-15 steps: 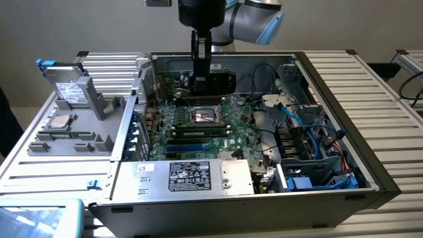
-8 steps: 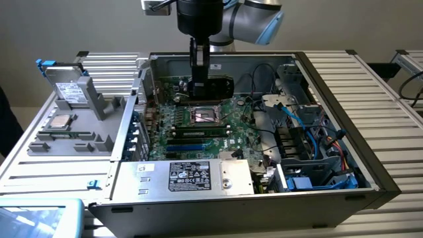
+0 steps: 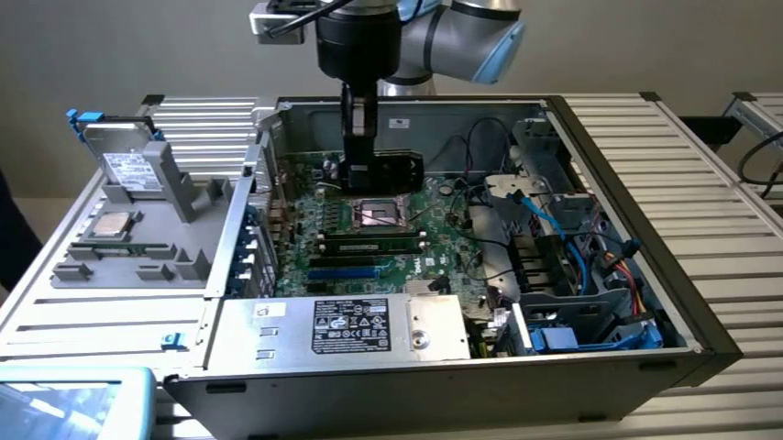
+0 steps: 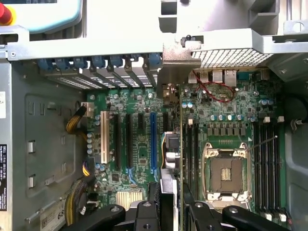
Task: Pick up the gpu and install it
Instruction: 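Insert the gpu into the slot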
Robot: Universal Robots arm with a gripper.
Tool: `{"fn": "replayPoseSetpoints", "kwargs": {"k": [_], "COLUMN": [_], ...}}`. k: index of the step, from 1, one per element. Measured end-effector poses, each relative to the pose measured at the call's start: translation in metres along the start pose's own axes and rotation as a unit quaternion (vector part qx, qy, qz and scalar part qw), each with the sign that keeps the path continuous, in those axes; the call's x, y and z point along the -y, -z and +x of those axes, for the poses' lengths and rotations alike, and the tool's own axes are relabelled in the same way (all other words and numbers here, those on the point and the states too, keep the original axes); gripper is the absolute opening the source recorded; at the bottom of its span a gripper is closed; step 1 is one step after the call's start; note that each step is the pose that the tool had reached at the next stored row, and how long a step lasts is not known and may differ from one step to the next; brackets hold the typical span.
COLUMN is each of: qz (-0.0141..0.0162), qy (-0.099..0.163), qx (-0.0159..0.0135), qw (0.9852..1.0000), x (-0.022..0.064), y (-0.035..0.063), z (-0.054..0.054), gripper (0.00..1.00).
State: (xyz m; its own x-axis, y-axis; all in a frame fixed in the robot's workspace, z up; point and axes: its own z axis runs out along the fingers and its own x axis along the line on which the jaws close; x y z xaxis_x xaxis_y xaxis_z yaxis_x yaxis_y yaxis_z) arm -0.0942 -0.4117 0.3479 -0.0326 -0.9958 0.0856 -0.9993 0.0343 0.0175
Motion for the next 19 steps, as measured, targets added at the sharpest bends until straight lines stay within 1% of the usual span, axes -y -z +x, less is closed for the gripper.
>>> {"fn": "replayPoseSetpoints", "kwargs": {"k": [4,6,7,8,9,10,13,17,19], "qz": [0.0005,0.0008,0.0023,0.0045,0.0062,0.0071,0.0074,0.0076,0.0076], "qy": [0.001,0.001,0.001,0.001,0.0,0.0,0.0,0.0,0.0], "qx": [0.0001,0.0,0.0001,0.0002,0.0008,0.0018,0.0081,0.0134,0.0149], "qw": [1.0,1.0,1.0,1.0,1.0,1.0,0.9999,0.9999,0.9999], "x": [-0.0001,-0.0017,-0.0042,-0.007,-0.0095,-0.0107,-0.011,-0.011,-0.0109], "y": [-0.0047,-0.0066,-0.0077,-0.0086,-0.0097,-0.0108,-0.0152,-0.0218,-0.0254], "z": [0.001,0.001,0.001,0.001,0.001,0.002,0.01,0.012,0.014], "gripper": [0.28,0.28,0.28,0.28,0.28,0.28,0.28,0.28,0.28]}}
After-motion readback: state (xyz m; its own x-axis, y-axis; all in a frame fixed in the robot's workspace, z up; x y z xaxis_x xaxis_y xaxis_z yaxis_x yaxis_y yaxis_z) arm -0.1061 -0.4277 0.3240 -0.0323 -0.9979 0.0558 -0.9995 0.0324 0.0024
